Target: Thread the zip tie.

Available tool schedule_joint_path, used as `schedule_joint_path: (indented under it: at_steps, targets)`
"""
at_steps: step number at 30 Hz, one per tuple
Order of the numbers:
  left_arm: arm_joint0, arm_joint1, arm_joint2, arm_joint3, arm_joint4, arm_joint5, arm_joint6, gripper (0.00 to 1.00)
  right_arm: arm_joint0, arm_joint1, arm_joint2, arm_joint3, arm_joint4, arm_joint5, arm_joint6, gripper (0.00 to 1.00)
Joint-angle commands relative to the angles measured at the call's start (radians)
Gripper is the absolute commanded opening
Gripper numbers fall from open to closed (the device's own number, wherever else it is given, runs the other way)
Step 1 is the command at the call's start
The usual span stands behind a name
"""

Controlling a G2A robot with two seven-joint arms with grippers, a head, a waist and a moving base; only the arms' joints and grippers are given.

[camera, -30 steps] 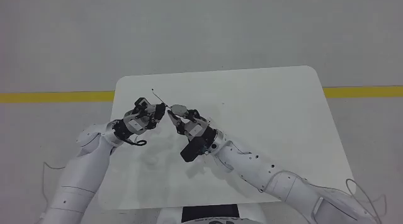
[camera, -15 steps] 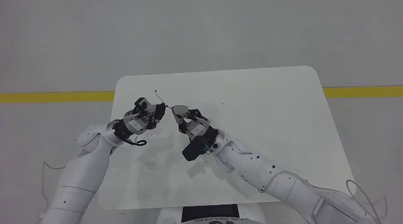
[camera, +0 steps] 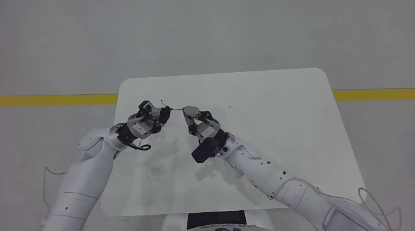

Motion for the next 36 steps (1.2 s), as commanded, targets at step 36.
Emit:
schedule_joint_path:
  at_steps: [36]
  targets:
    - [0.000,0.000,0.000,0.000,0.000,0.000,0.000,0.00,-0.041,0.025,0.052,-0.019,0.000,0.000,0.006,0.00]
